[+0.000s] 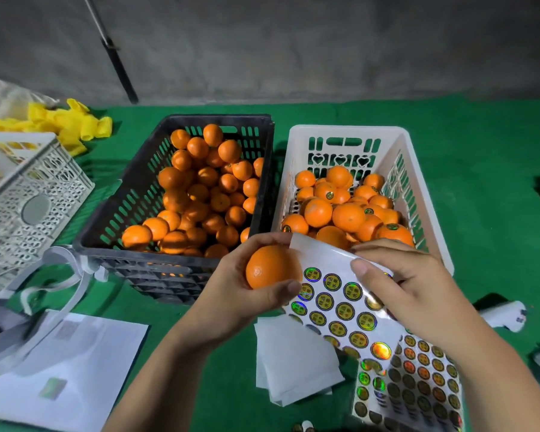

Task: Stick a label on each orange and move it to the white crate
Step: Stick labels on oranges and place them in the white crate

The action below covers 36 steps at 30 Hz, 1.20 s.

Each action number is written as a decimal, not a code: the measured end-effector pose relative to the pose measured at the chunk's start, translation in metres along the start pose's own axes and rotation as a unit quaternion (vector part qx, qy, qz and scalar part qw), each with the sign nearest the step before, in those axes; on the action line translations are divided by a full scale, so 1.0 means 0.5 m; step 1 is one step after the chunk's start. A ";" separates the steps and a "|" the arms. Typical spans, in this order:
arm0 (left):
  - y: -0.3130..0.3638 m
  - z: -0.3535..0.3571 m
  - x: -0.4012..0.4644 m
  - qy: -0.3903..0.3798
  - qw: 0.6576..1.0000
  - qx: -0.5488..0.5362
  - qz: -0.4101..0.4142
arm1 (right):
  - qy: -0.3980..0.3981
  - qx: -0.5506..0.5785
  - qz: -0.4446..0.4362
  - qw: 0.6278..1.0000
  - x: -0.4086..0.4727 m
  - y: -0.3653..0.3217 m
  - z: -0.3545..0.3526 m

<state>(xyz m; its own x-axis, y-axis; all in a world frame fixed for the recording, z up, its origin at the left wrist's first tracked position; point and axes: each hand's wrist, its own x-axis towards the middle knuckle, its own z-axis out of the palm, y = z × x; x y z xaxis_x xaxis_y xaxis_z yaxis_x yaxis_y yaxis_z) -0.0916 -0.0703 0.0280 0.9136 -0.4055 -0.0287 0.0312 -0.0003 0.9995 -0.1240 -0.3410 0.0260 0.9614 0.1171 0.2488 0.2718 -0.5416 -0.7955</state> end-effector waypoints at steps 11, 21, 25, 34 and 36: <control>0.020 -0.014 -0.004 -0.053 0.994 0.059 0.079 | 0.018 0.463 0.310 0.830 0.001 -0.035 -0.014; 0.014 -0.025 -0.009 -0.046 0.992 0.080 0.081 | 0.051 0.086 0.097 0.990 -0.019 -0.047 -0.018; 0.013 -0.027 -0.010 -0.052 0.991 0.092 0.080 | 0.050 0.044 0.075 0.995 -0.023 -0.055 -0.017; 0.008 -0.027 -0.005 -0.053 0.991 0.101 0.067 | 0.070 0.095 0.069 0.991 -0.033 -0.051 -0.020; 0.009 -0.027 -0.006 -0.050 0.991 0.103 0.068 | 0.125 0.108 0.076 0.983 -0.026 -0.046 -0.020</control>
<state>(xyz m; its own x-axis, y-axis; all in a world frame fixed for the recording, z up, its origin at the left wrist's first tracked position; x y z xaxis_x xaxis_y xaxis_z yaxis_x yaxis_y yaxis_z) -0.0885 -0.0569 0.0326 0.8582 -0.5037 0.0985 -0.1832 -0.1214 0.9755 -0.1433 -0.3385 0.0465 0.9584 -0.1751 0.2254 0.1548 -0.3446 -0.9259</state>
